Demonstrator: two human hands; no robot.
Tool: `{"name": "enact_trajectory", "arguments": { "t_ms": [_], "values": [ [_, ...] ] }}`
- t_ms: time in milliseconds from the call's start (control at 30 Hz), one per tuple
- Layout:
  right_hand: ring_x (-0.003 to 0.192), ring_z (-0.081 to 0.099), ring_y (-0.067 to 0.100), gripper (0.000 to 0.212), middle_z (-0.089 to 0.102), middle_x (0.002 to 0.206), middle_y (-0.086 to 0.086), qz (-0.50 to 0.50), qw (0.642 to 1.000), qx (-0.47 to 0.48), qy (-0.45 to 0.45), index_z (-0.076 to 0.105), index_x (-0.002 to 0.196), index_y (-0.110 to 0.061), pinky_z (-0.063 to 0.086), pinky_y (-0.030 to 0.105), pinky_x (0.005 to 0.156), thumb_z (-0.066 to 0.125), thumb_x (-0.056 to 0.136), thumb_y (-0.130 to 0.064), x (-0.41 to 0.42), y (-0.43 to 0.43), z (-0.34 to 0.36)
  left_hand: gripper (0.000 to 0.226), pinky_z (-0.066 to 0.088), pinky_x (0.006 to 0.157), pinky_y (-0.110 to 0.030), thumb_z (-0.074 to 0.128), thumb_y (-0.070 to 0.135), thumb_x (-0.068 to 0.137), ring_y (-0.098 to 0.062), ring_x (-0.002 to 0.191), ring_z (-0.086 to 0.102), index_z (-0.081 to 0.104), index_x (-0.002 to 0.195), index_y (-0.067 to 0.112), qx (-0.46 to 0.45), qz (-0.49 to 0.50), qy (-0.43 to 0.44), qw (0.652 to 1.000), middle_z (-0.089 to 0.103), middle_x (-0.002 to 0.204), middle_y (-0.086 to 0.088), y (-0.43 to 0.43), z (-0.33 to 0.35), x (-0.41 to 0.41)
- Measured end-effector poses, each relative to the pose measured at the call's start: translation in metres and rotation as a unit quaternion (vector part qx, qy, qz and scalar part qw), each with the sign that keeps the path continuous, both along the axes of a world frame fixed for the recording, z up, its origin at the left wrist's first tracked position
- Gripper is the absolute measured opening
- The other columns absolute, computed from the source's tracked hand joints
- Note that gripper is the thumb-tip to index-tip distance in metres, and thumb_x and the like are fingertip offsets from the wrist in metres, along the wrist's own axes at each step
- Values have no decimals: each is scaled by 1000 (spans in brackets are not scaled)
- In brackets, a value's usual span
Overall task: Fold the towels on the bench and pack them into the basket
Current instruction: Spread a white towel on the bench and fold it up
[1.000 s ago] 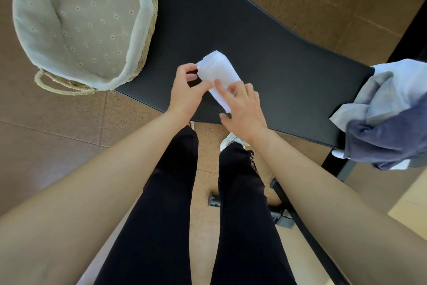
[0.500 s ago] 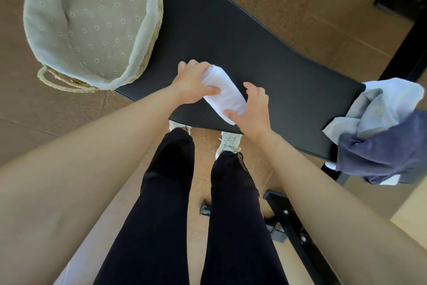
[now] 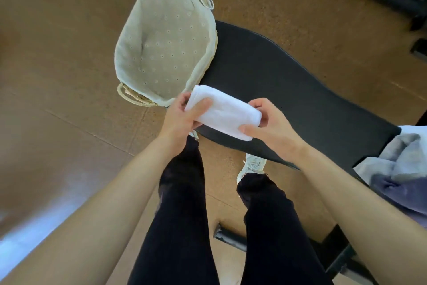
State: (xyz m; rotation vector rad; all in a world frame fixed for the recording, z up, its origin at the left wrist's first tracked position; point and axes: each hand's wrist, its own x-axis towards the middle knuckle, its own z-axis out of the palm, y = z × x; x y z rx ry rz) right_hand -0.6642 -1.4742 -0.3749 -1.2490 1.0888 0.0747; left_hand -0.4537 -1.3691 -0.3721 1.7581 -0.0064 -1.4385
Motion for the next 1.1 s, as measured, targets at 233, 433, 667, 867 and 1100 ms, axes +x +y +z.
{"name": "enact_trajectory", "arguments": {
  "t_ms": [233,433,667,867,1100],
  "values": [
    [98,64,14,41,61,103,-9,-132,991,-14,-29,58,113,-17,62,45,76,81,80,-9,128,-5,14,72,56,98,-50,84,16,81,-31,124,64,47,143,18,-70,58,98,991,60,141,-13,-19,7,89],
    [98,62,12,45,59,114,-3,-97,987,-119,41,60,122,-23,59,35,86,80,83,-31,193,-23,-11,52,62,83,-39,77,6,88,-23,107,73,55,135,11,-11,139,83,987,68,129,-8,-54,-13,135],
    [113,56,14,82,43,135,-2,-153,945,-220,190,26,157,-27,52,33,98,73,90,-25,201,-49,-40,52,63,82,-37,83,9,82,-25,112,69,60,129,12,58,169,66,982,70,122,-4,-95,-65,153],
    [99,61,12,51,65,108,-13,-108,969,-170,142,46,134,-36,55,43,93,45,94,-6,202,-55,-44,55,61,90,-45,80,8,85,-28,110,67,55,135,10,69,173,106,977,68,124,-9,-131,-86,150],
    [88,57,6,60,64,106,-14,-103,971,-164,137,37,145,-43,56,39,90,47,97,-9,199,-53,-50,65,53,102,-43,87,25,79,-23,113,64,52,134,17,100,131,-26,986,65,122,-1,-149,-94,142]
  ]
}}
